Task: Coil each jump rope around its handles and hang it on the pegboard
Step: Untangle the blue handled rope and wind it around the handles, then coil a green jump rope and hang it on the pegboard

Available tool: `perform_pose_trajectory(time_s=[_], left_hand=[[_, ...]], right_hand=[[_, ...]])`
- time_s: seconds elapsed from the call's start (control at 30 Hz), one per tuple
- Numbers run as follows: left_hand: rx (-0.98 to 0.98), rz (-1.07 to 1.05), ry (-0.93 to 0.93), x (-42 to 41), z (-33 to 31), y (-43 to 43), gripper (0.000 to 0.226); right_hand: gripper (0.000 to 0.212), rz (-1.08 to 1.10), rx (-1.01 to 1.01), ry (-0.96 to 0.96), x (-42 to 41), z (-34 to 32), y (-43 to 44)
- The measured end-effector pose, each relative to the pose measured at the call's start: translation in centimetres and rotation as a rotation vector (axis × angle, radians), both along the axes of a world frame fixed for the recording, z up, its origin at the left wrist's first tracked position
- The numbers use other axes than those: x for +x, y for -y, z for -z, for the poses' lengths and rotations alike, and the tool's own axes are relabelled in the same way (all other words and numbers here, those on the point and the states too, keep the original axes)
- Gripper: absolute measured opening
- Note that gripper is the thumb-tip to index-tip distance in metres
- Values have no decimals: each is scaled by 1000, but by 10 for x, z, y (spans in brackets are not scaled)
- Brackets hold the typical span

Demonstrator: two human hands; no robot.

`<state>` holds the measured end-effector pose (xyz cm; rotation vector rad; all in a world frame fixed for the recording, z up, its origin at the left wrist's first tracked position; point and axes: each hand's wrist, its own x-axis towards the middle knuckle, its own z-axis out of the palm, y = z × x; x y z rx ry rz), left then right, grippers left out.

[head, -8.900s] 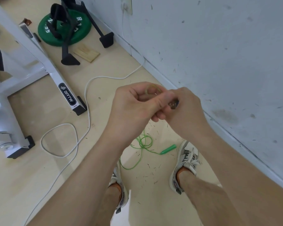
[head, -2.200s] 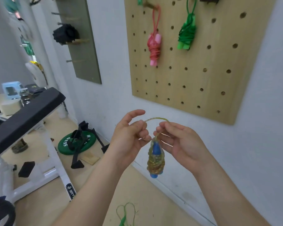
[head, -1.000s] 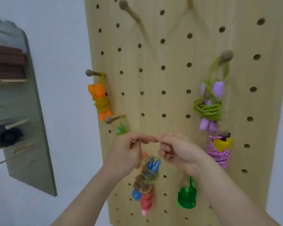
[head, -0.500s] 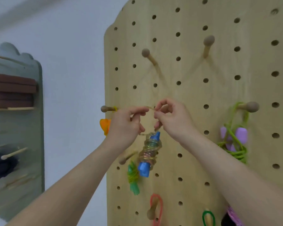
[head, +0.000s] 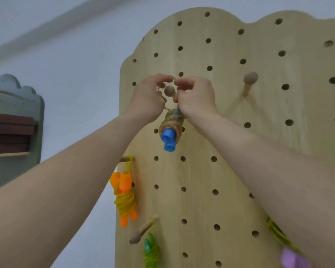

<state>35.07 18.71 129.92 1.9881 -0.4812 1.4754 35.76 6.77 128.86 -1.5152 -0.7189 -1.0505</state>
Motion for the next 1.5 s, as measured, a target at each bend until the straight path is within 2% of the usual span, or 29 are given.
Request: perform_pose_trajectory(time_s=[0.23, 0.3, 0.37, 0.43, 0.5, 0.6, 0.7, 0.8, 0.83, 0.9, 0.97, 1.07, 1.1, 1.2, 1.3, 1.43, 1.5], left_hand=[[-162, 169, -457, 16, 9, 8, 49], [-263, 221, -403, 15, 11, 11, 49], [-330, 316, -264, 9, 12, 13, 46], [-373, 444, -144, -1, 12, 18, 31], [-394, 456, -41, -7, 12, 23, 6], [-434, 384, 36, -4, 14, 24, 27], [-501, 449, 19, -5, 15, 26, 19], [-555, 474, -22, -7, 14, 27, 7], [-576, 491, -48, -10, 17, 27, 14], [-604, 546, -130, -15, 30, 26, 41], [-564, 511, -176, -25, 57, 23, 49], [-455, 410, -218, -43, 116, 14, 21], [-426, 389, -244, -49, 139, 11, 20], [-414, 353, -333, -67, 212, 1, 28], [-402, 286, -429, -87, 287, -10, 23], [-287, 119, -680, -120, 388, -15, 40], [-279, -4, -832, -136, 440, -14, 48]], right_hand=[[43, 17, -135, -261, 25, 12, 12], [48, 5, -196, -278, 28, 18, 14], [51, -16, -212, -280, 28, 23, 14], [52, -14, -202, -273, 28, 25, 14], [52, -14, -190, -279, 27, 27, 14], [52, -18, -195, -304, 22, 31, 15], [54, 7, -192, -299, 16, 39, 14], [54, 27, -83, -282, 7, 49, 11], [53, 24, -43, -275, 2, 53, 10], [49, -30, 9, -271, -9, 64, 10], [42, -109, 27, -281, -20, 79, 12], [25, -232, 13, -349, -33, 110, 14], [21, -262, -24, -376, -37, 123, 14], [17, -320, -251, -426, -50, 175, 11], [21, -339, -547, -463, -63, 239, 7], [23, -365, -870, -513, -75, 333, 3], [18, -414, -1019, -621, -76, 388, 0]])
